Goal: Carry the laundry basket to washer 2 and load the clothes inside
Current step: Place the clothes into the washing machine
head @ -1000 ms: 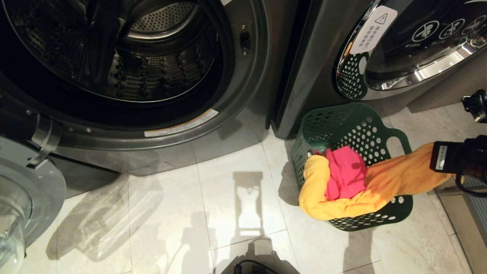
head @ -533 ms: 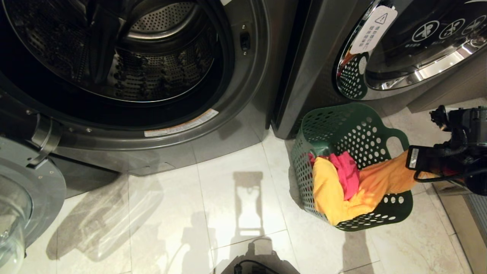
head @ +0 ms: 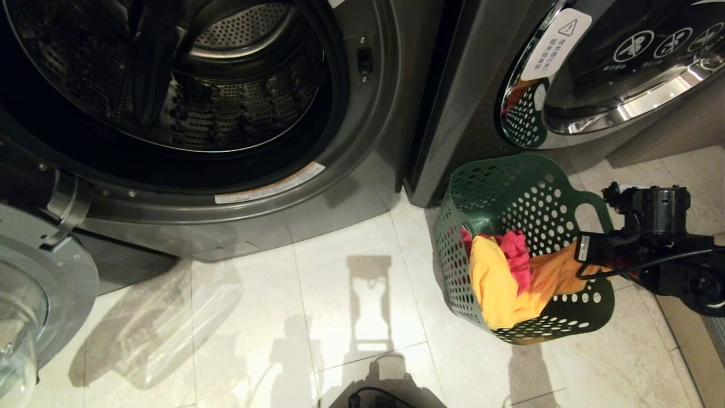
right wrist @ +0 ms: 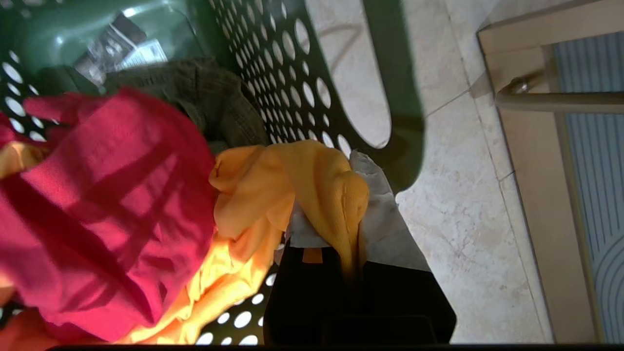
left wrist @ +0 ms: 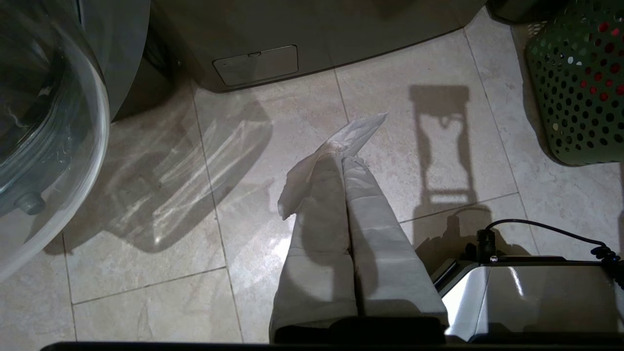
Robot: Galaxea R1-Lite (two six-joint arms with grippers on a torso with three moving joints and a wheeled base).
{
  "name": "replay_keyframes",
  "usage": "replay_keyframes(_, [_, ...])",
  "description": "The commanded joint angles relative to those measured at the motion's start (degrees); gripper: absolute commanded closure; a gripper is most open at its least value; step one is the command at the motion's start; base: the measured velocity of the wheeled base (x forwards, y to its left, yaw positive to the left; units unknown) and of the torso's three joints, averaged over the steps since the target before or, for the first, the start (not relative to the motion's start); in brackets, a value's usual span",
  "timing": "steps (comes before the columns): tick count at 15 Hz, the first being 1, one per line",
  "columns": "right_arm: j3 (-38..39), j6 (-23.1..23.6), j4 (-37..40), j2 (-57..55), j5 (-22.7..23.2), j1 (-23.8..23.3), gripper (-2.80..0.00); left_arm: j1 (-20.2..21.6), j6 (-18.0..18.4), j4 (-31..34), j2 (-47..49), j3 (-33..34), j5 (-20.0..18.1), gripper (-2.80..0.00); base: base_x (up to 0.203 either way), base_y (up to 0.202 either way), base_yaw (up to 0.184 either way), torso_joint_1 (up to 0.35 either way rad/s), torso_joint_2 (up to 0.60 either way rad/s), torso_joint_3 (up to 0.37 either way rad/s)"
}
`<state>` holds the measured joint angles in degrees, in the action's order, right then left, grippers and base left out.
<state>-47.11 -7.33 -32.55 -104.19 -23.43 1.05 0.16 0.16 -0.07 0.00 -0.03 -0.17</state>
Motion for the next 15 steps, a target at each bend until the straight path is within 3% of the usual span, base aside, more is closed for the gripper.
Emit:
replay_keyframes(1, [0.03, 0.11, -0.31, -3.12, 0.55, 0.07, 0.00, 0.02, 0.02, -0.01, 0.09, 0.03, 0.00, 0.00, 0.000, 0.000, 0.000, 0.000, 0.00, 0.000])
replay_keyframes(15, [-1.05, 0.56, -0.40, -8.13, 2.84, 1.15, 0.00, 0.02, 0.02, -0.10, 0.09, -0.05, 0.01, 0.00, 0.000, 0.000, 0.000, 0.000, 0.00, 0.000])
